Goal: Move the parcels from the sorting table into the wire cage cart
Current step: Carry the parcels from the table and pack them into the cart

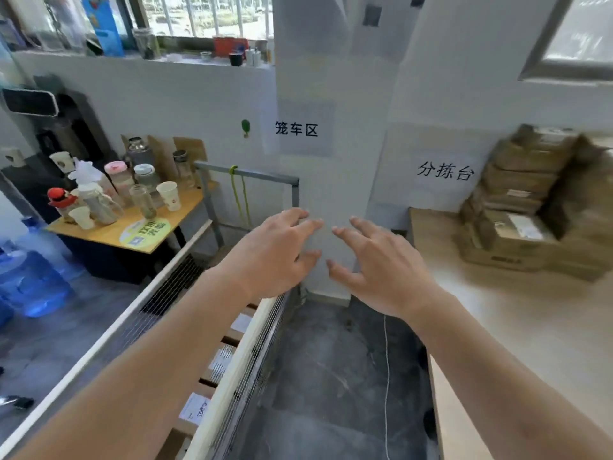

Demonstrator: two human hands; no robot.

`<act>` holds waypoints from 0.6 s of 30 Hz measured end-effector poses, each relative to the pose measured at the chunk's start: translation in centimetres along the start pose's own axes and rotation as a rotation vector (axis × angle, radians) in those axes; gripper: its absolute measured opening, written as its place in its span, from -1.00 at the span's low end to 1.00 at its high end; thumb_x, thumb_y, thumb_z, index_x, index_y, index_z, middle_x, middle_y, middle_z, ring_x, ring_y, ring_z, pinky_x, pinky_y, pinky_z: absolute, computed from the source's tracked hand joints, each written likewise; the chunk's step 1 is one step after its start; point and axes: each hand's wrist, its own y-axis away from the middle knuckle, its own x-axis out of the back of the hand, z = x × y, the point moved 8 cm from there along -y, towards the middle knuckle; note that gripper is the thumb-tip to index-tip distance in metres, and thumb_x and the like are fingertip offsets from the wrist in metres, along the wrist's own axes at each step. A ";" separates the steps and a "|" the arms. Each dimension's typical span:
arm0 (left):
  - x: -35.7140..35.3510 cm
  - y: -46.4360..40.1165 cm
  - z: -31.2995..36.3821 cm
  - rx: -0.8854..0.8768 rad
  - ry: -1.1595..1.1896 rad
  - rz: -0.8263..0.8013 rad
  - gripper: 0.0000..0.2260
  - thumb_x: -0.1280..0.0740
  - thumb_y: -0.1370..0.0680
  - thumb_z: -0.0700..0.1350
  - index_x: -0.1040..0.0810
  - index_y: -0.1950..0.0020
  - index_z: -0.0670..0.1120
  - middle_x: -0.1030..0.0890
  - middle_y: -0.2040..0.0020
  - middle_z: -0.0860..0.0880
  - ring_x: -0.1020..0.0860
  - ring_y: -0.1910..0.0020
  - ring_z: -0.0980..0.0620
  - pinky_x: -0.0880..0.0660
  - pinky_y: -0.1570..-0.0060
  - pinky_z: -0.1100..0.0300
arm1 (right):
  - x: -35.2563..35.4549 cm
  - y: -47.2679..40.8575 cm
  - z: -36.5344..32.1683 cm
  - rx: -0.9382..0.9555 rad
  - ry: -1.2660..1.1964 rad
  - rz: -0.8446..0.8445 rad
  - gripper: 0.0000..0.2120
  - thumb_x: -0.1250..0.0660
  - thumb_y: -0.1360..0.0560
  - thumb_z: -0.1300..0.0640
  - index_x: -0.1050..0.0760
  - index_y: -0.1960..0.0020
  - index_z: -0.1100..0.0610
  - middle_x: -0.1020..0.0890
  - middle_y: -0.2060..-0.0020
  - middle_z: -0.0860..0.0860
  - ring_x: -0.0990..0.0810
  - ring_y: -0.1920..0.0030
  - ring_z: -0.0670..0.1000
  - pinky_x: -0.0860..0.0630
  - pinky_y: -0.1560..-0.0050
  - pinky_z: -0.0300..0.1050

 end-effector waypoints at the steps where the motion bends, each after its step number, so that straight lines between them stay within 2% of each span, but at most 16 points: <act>1: -0.3 -0.5 0.9 -0.027 0.008 -0.009 -0.48 -0.21 -0.68 0.17 -0.26 -0.63 0.11 -0.26 -0.61 0.05 -0.25 -0.58 0.00 -0.31 -0.52 -0.04 | 0.4 0.7 0.9 -0.028 0.001 0.010 -0.36 -0.12 -0.61 -0.34 -0.25 -0.62 -0.11 -0.27 -0.62 0.05 -0.29 -0.56 0.09 -0.28 -0.48 0.07; 10: -0.6 -2.1 8.1 -0.284 0.054 -0.053 -0.49 -0.21 -0.69 0.15 -0.25 -0.63 0.11 -0.27 -0.61 0.06 -0.28 -0.56 0.00 -0.31 -0.50 -0.04 | 4.1 7.3 4.8 -0.268 0.055 0.090 -0.38 -0.22 -0.59 -0.30 -0.28 -0.60 -0.12 -0.28 -0.61 0.01 -0.27 -0.57 0.07 -0.28 -0.46 0.03; 18: -0.8 -0.4 14.7 -0.489 0.065 -0.067 -0.50 -0.21 -0.69 0.15 -0.28 -0.62 0.11 -0.32 -0.55 0.09 -0.37 -0.49 0.03 -0.41 -0.42 0.03 | 6.4 14.7 5.8 -0.435 0.093 0.130 -0.38 -0.19 -0.60 -0.31 -0.25 -0.61 -0.14 -0.25 -0.62 0.00 -0.25 -0.58 0.05 -0.26 -0.49 0.04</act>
